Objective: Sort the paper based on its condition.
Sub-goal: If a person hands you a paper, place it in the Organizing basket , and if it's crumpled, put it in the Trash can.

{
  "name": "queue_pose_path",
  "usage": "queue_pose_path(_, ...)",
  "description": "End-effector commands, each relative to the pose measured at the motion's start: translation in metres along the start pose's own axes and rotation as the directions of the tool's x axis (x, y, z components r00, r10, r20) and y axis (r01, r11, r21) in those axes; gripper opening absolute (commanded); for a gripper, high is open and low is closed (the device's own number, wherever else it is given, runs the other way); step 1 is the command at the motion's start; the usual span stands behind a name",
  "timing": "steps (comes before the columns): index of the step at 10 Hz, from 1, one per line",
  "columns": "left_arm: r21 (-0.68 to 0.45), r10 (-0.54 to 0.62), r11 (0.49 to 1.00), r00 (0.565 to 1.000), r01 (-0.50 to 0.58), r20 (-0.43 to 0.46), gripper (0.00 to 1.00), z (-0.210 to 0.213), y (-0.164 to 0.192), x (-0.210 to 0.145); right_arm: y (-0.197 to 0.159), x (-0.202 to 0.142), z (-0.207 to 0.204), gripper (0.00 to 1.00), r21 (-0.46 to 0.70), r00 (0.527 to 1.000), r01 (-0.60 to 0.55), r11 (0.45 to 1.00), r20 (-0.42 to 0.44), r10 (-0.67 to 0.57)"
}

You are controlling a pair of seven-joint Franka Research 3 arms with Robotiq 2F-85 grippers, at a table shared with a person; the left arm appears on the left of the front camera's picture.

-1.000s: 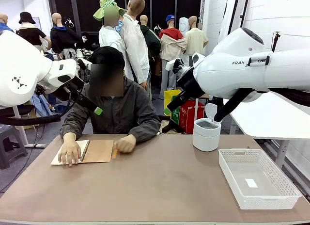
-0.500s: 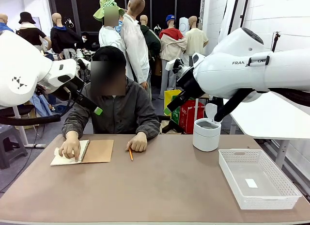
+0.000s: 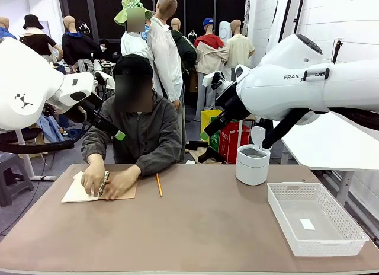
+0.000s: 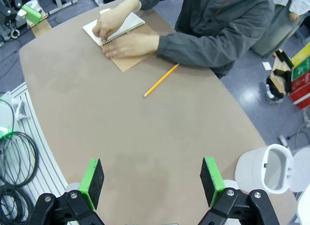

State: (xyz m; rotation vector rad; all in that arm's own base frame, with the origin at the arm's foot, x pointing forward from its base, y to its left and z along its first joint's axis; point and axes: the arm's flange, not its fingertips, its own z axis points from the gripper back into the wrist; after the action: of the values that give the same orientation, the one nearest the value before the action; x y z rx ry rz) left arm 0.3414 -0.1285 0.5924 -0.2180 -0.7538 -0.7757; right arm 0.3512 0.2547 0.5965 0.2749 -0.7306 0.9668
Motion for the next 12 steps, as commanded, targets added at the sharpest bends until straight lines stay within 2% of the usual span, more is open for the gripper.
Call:
queue_pose_path(1,-0.006,0.003,1.0,1.0,-0.003,-0.001,1.0,0.0009,0.0017,0.0006,0.0008,0.0007,0.0001,1.0,-0.012,1.0,0.003,1.0,-0.005,-0.003)
queue_pose_path(12,-0.006,0.003,1.0,1.0,-0.003,-0.001,1.0,0.0009,0.0017,0.0006,0.0008,0.0007,0.0001,1.0,-0.012,1.0,0.003,1.0,-0.005,-0.003)
